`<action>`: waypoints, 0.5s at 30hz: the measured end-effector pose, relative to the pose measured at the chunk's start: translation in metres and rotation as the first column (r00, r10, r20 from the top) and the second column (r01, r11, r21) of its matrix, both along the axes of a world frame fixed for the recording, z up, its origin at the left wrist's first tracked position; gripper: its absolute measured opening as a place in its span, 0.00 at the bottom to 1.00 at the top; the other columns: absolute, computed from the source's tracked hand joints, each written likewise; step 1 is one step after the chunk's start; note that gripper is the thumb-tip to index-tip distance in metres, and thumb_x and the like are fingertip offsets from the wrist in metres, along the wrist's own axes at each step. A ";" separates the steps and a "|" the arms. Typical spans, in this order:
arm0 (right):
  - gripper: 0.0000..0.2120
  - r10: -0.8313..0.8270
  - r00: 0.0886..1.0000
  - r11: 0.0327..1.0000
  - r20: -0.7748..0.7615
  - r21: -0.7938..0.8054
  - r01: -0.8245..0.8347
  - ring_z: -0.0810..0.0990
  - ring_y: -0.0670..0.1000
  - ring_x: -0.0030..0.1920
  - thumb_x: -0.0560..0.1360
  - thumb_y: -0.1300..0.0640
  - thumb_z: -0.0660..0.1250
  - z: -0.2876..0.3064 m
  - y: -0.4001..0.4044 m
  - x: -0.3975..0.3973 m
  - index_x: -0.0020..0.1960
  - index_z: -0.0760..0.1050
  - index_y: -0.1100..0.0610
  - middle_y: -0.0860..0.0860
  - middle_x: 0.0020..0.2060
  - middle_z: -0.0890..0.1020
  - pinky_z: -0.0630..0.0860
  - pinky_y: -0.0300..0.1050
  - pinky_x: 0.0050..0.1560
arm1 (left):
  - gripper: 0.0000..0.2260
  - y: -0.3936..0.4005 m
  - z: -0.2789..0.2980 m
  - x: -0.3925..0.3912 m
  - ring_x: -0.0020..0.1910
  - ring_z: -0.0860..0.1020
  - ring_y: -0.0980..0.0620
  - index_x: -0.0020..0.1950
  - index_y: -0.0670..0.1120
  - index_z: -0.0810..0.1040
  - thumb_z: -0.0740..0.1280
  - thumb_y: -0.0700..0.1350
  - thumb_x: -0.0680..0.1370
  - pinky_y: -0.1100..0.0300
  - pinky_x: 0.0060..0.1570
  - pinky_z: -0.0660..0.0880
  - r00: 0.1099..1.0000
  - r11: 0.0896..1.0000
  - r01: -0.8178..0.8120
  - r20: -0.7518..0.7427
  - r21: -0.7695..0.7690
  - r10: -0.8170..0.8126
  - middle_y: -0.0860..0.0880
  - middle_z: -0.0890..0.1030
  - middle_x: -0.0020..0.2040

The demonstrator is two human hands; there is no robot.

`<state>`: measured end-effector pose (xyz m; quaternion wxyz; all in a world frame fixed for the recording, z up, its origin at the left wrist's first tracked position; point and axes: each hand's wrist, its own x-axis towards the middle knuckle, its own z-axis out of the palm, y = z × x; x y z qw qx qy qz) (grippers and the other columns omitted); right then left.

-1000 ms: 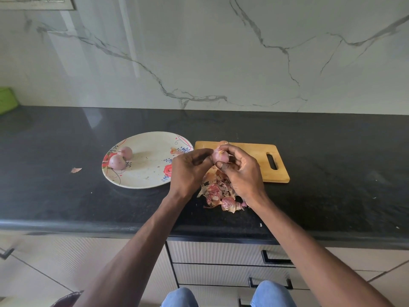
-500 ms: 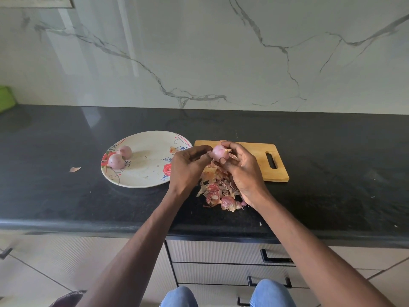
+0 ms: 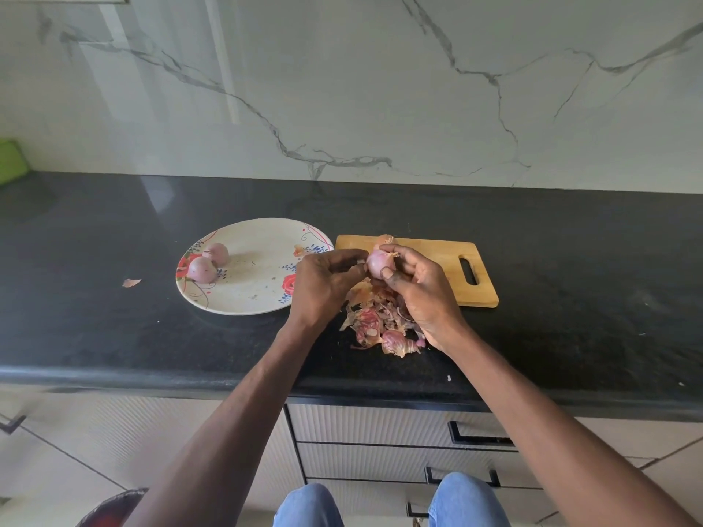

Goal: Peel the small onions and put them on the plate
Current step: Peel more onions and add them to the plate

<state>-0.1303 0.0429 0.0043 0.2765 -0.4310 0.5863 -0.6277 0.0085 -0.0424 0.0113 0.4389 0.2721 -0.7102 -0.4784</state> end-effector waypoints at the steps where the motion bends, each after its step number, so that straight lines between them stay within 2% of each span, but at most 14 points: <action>1: 0.19 0.009 1.000 1.000 0.008 0.005 -0.010 0.84 0.49 0.57 0.78 0.68 0.67 0.000 0.000 0.000 0.67 0.77 0.56 0.53 0.56 0.85 0.80 0.48 0.60 | 0.09 0.000 0.000 0.000 0.43 0.86 0.56 0.51 0.50 0.86 0.73 0.36 0.76 0.63 0.44 0.81 1.000 1.000 -0.007 0.000 -0.003 0.007 0.58 0.86 0.42; 4: 0.18 0.018 0.999 1.000 0.031 0.012 -0.019 0.84 0.50 0.56 0.78 0.68 0.67 -0.001 -0.001 0.000 0.66 0.77 0.57 0.54 0.55 0.85 0.80 0.48 0.59 | 0.12 0.001 0.000 0.000 0.43 0.86 0.54 0.46 0.54 0.85 0.72 0.36 0.76 0.60 0.45 0.82 1.000 1.000 -0.021 -0.001 0.004 0.021 0.57 0.87 0.41; 9: 0.18 0.026 0.999 0.999 0.037 0.022 -0.026 0.84 0.50 0.56 0.78 0.68 0.67 0.000 -0.002 -0.001 0.66 0.77 0.57 0.54 0.55 0.85 0.79 0.50 0.61 | 0.09 -0.001 -0.003 -0.001 0.43 0.86 0.52 0.49 0.48 0.86 0.71 0.35 0.77 0.56 0.46 0.83 0.998 0.998 -0.060 0.005 -0.001 0.060 0.50 0.87 0.44; 13: 0.17 0.046 0.997 0.998 0.057 0.034 -0.048 0.84 0.52 0.58 0.78 0.68 0.67 -0.001 -0.003 0.002 0.65 0.78 0.56 0.55 0.55 0.86 0.78 0.53 0.63 | 0.07 0.000 -0.002 -0.002 0.42 0.85 0.53 0.51 0.44 0.86 0.71 0.36 0.76 0.59 0.44 0.83 0.995 0.995 -0.098 0.022 -0.006 0.098 0.49 0.87 0.44; 15: 0.16 0.088 0.986 0.996 0.140 0.004 -0.090 0.83 0.56 0.58 0.78 0.69 0.66 0.000 -0.003 0.003 0.63 0.78 0.56 0.57 0.55 0.85 0.79 0.52 0.61 | 0.07 0.000 0.000 -0.004 0.40 0.85 0.54 0.51 0.42 0.86 0.71 0.36 0.76 0.61 0.41 0.81 0.993 0.993 -0.115 0.034 -0.013 0.115 0.49 0.87 0.42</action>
